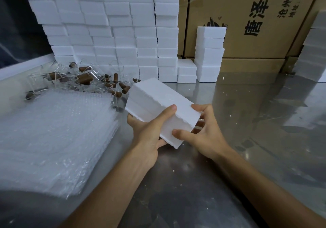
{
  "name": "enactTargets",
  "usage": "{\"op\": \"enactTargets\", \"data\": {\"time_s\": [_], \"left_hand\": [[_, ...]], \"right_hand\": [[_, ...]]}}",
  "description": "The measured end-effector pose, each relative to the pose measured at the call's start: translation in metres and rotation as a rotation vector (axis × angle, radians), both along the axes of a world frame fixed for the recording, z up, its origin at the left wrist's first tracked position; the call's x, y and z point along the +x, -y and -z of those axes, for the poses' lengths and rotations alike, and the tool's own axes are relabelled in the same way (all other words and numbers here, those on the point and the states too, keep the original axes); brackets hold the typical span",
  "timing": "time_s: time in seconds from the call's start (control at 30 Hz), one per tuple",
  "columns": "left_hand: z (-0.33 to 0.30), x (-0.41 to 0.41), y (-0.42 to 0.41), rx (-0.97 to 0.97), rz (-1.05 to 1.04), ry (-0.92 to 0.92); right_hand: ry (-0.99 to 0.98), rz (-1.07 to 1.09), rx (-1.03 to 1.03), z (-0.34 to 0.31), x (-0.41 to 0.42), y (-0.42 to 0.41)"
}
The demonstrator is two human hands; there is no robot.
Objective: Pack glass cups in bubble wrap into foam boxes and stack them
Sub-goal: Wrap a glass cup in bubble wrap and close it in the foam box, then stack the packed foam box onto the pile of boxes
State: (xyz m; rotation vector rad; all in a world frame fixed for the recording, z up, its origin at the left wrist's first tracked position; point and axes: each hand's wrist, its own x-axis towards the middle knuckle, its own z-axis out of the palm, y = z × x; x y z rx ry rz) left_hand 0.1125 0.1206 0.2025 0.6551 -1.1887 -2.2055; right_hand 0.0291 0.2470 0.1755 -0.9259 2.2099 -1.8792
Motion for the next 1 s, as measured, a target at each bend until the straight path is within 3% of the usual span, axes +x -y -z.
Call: {"op": "enactTargets", "data": {"time_s": [0.73, 0.87, 1.0], "left_hand": [[-0.002, 0.003, 0.0, -0.022, 0.002, 0.057], [-0.003, 0.003, 0.003, -0.031, -0.023, 0.096], [-0.007, 0.007, 0.017, -0.017, -0.001, 0.139]], "right_hand": [[-0.014, -0.066, 0.034, 0.0, -0.003, -0.004], [-0.144, -0.054, 0.12, 0.001, 0.004, -0.004], [-0.571, -0.041, 0.363, -0.003, 0.002, -0.006]]}}
